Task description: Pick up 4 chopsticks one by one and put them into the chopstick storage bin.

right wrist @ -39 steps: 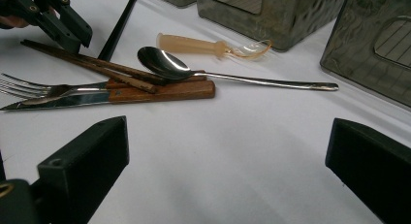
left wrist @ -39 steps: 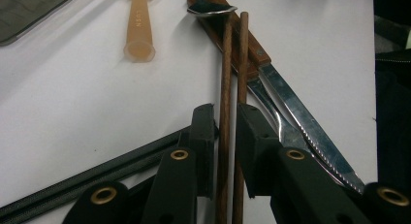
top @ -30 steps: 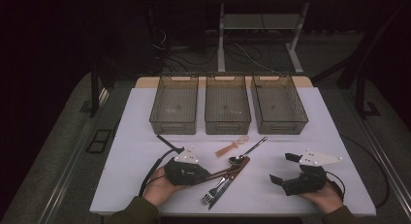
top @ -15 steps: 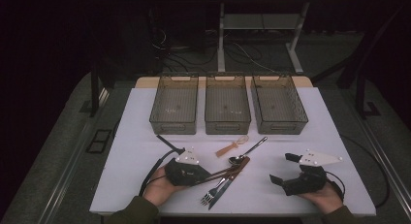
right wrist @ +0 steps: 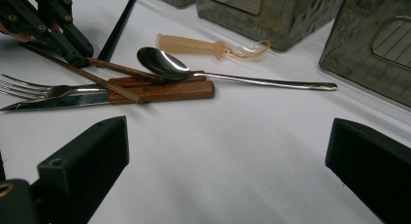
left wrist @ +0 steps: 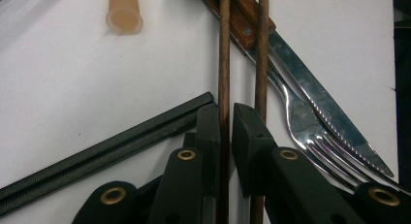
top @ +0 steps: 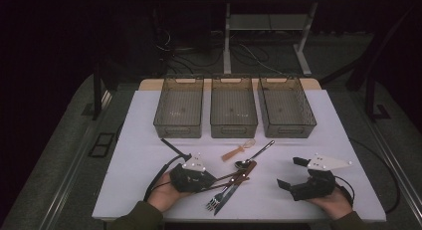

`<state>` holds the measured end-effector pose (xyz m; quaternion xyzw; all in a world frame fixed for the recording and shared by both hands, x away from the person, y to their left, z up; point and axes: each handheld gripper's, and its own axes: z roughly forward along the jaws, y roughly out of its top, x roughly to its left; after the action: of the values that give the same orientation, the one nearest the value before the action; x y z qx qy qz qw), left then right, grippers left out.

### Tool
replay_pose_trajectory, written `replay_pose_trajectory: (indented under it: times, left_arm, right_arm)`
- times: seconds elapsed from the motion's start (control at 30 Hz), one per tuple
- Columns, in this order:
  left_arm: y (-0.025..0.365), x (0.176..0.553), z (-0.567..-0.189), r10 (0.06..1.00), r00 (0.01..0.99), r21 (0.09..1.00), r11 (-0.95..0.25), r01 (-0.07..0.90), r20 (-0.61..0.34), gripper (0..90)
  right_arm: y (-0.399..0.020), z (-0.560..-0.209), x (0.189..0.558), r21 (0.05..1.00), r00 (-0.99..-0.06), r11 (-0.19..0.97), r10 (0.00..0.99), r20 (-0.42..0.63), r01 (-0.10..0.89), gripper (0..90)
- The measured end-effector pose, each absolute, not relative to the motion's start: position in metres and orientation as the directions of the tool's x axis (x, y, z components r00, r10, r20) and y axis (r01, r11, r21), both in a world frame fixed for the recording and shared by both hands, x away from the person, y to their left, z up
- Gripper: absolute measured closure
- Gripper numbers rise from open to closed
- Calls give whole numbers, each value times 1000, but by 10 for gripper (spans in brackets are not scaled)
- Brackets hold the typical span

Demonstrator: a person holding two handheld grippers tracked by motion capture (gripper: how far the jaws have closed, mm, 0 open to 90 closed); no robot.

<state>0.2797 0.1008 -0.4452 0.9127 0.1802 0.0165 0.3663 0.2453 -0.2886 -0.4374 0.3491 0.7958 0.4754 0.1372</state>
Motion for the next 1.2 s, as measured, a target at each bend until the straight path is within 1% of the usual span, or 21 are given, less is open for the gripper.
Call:
replay_pose_trajectory:
  times: [0.3, 0.7, 1.2]
  left_arm:
    - [101, 280, -445, 339, 935, 673, -670, 315, -100, 839]
    - [103, 280, -444, 338, 935, 680, -661, 317, -108, 843]
    - [119, 280, -439, 344, 932, 689, -648, 324, -114, 846]
  right_arm:
    - [-289, -437, 245, 853, -719, 304, 686, 113, 425, 16]
    - [-289, -437, 245, 852, -719, 304, 686, 114, 425, 16]
    - [-289, -437, 245, 853, -720, 305, 684, 114, 424, 16]
